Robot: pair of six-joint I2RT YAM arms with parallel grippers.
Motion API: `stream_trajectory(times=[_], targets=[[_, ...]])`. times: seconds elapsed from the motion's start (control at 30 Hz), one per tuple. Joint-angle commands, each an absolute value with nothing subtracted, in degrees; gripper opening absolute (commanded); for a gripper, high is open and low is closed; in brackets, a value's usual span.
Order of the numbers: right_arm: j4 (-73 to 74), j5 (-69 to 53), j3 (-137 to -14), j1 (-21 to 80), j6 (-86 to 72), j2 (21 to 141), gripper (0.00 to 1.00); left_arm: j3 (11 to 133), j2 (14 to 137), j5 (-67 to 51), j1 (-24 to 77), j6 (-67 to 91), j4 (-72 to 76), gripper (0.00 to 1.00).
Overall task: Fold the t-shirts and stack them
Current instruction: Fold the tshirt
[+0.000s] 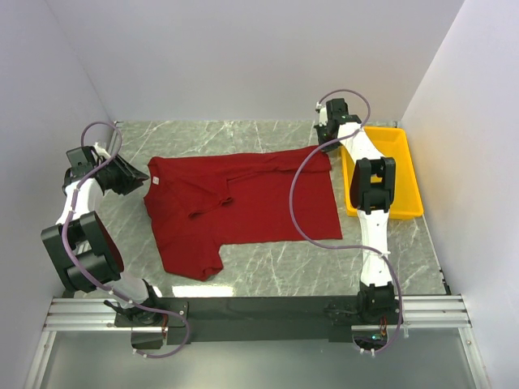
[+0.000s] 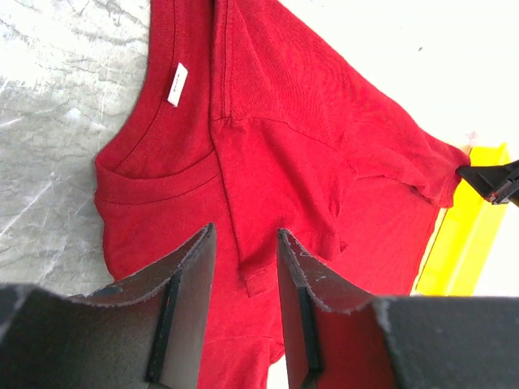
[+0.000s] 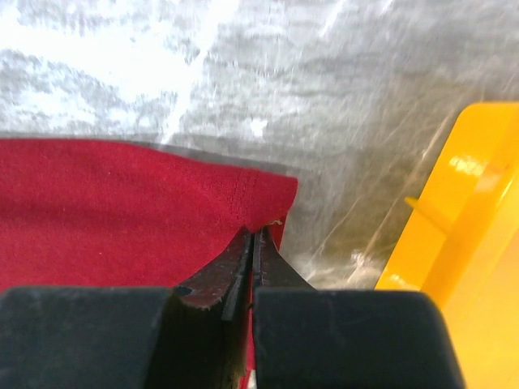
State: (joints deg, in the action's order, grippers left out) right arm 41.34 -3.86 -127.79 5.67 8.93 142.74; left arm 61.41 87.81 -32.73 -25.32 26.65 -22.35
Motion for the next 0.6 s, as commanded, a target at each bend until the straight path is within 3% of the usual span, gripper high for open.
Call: stream_trajectory(times=[0.0, 0.17, 0.37, 0.57], targets=[[37.18, -3.25, -128.32, 5.01, 10.02, 140.19, 0.01, 63.19, 87.63, -33.92, -25.58, 26.28, -22.59, 0.41], [36.74, -2.73, -128.67, 5.10, 10.90, 140.89, 0.03, 61.96, 88.24, -34.54, -25.31, 26.45, -21.89, 0.41], [36.74, -3.34, -125.96, 5.10, 12.30, 139.75, 0.20, 60.12, 90.61, -32.88, -22.25, 28.21, -19.96, 0.41], [36.74, -3.60, -125.06, 5.01, 12.22, 139.48, 0.20, 61.25, 95.61, -29.27, -18.72, 31.46, -16.53, 0.41]])
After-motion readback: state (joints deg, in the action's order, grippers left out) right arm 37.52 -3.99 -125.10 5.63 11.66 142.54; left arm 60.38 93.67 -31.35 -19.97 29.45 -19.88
